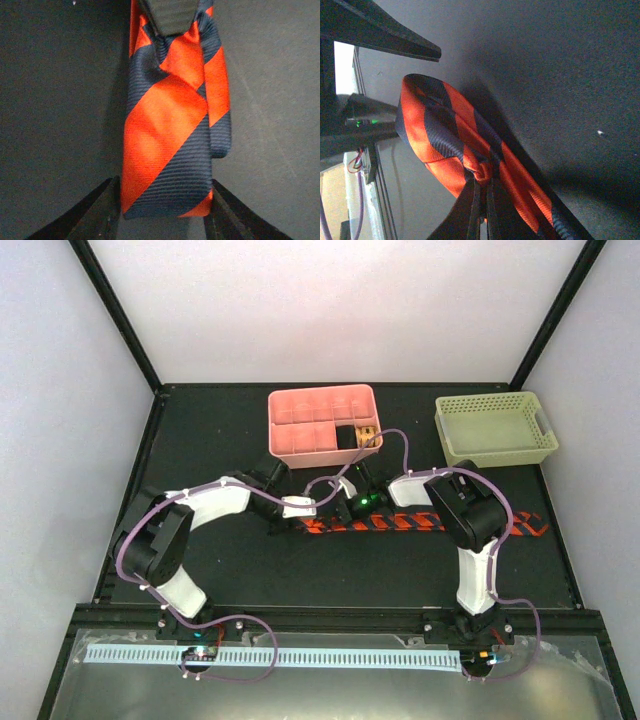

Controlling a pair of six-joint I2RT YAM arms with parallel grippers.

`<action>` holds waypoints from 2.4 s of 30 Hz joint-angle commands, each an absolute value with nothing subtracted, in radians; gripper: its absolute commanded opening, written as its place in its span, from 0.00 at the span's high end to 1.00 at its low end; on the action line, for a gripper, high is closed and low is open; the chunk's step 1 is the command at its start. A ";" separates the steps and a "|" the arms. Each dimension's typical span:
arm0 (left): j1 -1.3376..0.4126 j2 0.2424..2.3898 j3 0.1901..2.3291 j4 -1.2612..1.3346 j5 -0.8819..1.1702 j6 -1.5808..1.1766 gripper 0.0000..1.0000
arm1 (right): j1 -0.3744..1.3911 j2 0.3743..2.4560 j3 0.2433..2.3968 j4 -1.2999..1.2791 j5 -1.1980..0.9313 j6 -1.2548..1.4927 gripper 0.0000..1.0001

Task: Roll the ties
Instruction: Roll the tie at the center of the board.

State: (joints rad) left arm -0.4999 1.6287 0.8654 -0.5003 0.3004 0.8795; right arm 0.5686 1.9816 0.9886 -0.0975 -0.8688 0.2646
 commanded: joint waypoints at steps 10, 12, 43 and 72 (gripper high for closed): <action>-0.552 1.583 0.948 -0.572 0.503 0.835 0.64 | 0.565 2.007 0.980 -0.149 -0.811 0.241 0.98; -0.565 1.598 0.963 -0.564 0.501 0.818 0.65 | 0.565 2.012 0.983 -0.151 -0.821 0.244 0.98; -0.646 1.777 1.024 -0.546 0.320 0.753 0.71 | 0.531 1.904 0.945 -0.088 -0.950 0.305 0.70; -0.603 1.651 0.915 -0.449 0.267 0.784 0.01 | 0.561 1.997 0.987 -0.188 -0.848 0.238 0.98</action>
State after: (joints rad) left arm -0.5953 1.6245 0.8799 -0.4778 0.2821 0.7692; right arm 0.5606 1.9789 0.9936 -0.1650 -0.8890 0.2478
